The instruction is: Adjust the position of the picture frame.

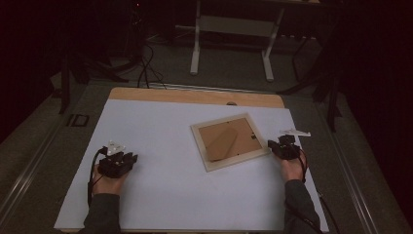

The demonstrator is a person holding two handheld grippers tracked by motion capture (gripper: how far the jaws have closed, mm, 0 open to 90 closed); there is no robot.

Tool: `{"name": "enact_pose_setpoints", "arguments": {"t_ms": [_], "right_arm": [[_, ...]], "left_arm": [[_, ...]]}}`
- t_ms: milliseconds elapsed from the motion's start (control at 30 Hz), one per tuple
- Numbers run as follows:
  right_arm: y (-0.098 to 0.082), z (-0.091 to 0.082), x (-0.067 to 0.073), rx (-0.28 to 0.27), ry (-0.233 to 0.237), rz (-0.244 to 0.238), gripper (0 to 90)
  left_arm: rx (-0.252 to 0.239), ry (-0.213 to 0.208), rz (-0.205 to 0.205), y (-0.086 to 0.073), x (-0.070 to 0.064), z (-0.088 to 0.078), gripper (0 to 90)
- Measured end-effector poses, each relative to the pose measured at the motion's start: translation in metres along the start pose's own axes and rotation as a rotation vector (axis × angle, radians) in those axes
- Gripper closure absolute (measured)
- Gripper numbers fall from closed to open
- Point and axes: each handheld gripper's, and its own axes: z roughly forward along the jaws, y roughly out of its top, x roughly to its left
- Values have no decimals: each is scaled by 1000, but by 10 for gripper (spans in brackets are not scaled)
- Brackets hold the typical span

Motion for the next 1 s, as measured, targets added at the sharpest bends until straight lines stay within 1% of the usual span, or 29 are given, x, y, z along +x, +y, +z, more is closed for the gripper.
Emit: {"name": "enact_pose_setpoints", "arguments": {"t_ms": [67, 233, 267, 300, 333, 367, 467, 500, 567, 600, 633, 667, 700, 833, 1000], "right_arm": [[0, 2, -2, 6, -4, 16, 899], [0, 7, -4, 30, -12, 22, 898], [-1, 8, -4, 33, -16, 27, 899], [-2, 9, -6, 33, -9, 50, 899], [-2, 9, -6, 33, -9, 50, 899], [-3, 9, -7, 33, -6, 60, 898], [-5, 11, -8, 47, -5, 62, 898], [-6, 13, -8, 58, -4, 67, 899], [-6, 15, -7, 58, 0, 68, 899], [-7, 18, -7, 65, 5, 74, 899], [-7, 18, -6, 61, 9, 78, 899], [-7, 19, -6, 63, 12, 85, 899], [-6, 19, -4, 64, 15, 81, 899], [-3, 22, 1, 71, 21, 65, 899], [-1, 27, 8, 74, 31, 53, 899]], "left_arm": [[5, 8, 1, 0, 0, 1, 778], [8, 15, 4, 0, 0, 0, 802], [7, 19, 9, 0, 0, 0, 824], [4, 34, 15, 0, -1, -1, 838], [4, 34, 15, 0, -1, -1, 837], [-1, 37, 14, 0, -1, -1, 837], [-3, 43, 20, 0, -2, -1, 837], [-2, 43, 20, 0, -2, -1, 829], [-2, 40, 19, 0, -2, -1, 827], [-14, -17, -19, 1, -1, -2, 833], [-24, -37, -34, 1, 0, -2, 843], [-28, -42, -37, 1, 0, -2, 851], [-25, -41, -33, 1, 0, -2, 859], [-29, -67, -47, 1, 1, -2, 893], [-29, -63, -43, 1, 1, -2, 900]]}}
